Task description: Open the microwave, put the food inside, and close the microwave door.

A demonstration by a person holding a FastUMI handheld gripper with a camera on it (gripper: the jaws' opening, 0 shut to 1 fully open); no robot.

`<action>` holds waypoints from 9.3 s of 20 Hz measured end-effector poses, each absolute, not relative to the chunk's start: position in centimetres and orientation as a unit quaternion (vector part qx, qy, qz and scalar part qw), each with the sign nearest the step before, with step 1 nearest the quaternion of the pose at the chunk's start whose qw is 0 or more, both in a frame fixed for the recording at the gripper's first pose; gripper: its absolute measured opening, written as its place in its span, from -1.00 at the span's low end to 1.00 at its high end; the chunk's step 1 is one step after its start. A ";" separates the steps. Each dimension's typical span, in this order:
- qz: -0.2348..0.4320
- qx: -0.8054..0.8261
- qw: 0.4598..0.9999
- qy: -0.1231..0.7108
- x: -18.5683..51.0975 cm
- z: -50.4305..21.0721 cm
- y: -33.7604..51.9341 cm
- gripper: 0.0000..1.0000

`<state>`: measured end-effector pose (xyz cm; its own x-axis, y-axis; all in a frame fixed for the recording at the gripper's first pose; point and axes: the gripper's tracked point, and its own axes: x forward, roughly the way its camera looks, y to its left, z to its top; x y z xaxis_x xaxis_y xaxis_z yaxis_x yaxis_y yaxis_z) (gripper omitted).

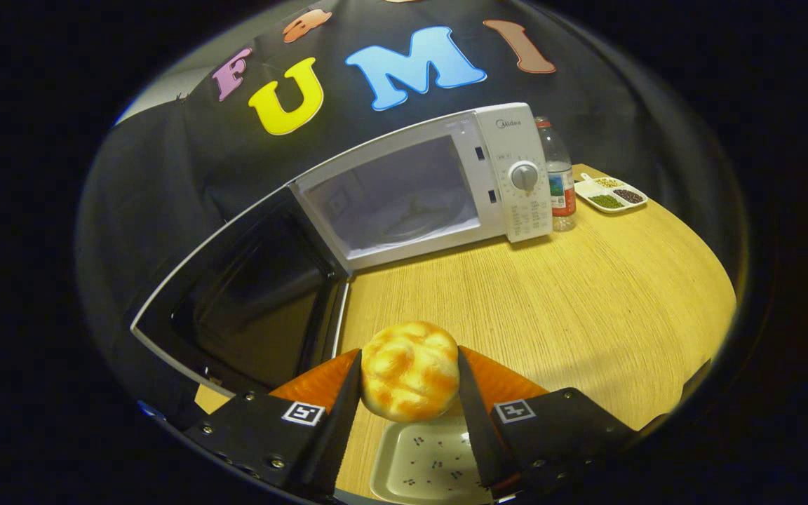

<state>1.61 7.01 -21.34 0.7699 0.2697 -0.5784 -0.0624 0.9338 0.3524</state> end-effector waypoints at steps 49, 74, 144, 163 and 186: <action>0.060 0.133 0.974 0.175 25.5 -20.0 11.2 0.95; 0.268 0.041 0.960 0.072 -3.3 -3.6 24.6 0.95; 0.093 0.025 0.972 0.214 14.5 -17.7 5.3 -0.99; 0.060 0.025 0.976 0.210 23.0 -17.8 3.2 -0.99; 0.045 0.004 0.995 0.093 6.4 -5.8 2.9 -0.99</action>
